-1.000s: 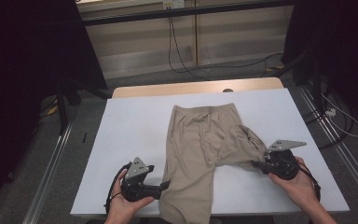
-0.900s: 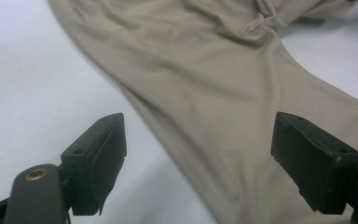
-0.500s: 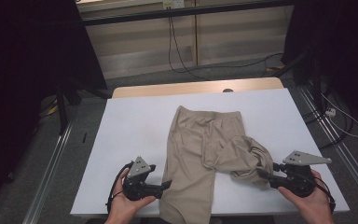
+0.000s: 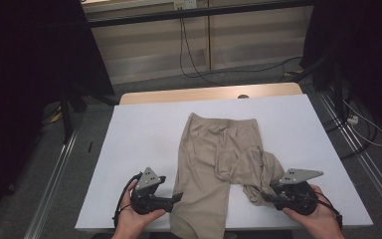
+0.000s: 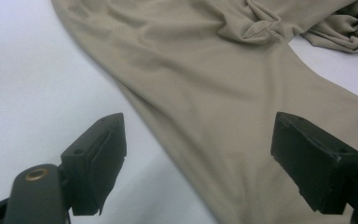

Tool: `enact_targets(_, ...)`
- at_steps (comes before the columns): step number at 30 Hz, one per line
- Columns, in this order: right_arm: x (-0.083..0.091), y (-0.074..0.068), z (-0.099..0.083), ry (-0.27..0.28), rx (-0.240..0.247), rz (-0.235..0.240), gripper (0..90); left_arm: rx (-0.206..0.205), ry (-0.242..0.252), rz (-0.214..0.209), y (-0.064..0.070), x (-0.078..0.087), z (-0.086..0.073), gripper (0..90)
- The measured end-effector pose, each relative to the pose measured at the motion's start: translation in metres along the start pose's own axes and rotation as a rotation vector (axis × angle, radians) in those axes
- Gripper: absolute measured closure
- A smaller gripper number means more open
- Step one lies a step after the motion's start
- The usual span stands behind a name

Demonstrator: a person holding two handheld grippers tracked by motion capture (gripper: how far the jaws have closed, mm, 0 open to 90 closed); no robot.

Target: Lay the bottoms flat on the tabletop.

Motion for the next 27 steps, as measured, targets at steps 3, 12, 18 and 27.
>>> enact_targets(3, -0.006, 0.001, -0.001, -0.028, -0.003, -0.031, 51.9, -0.002, 0.004, -0.001, 0.000, 0.001, 0.000, 18.4)
enact_targets(12, -0.020, 0.010, -0.004, -0.046, 0.003, -0.116, 32.0, -0.002, 0.002, 0.000, 0.001, 0.002, -0.001, 18.4)
enact_targets(18, -0.007, 0.035, 0.004, 0.029, -0.089, -0.217, 31.2, -0.002, 0.003, 0.003, 0.000, 0.003, -0.001, 18.4)
enact_targets(27, 0.035, 0.031, 0.017, 0.214, -0.131, -0.171, 32.1, 0.003, 0.005, 0.008, 0.000, 0.003, -0.001, 18.4)
Point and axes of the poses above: each handheld gripper's, and its own axes: x roughly backward along the jaws, z roughly out of its top, y roughly to its right, the point moved 4 cm from there along -x, roughly forward along the jaws, and after that the axes turned 13 degrees about -z, right-handed, at the moved point
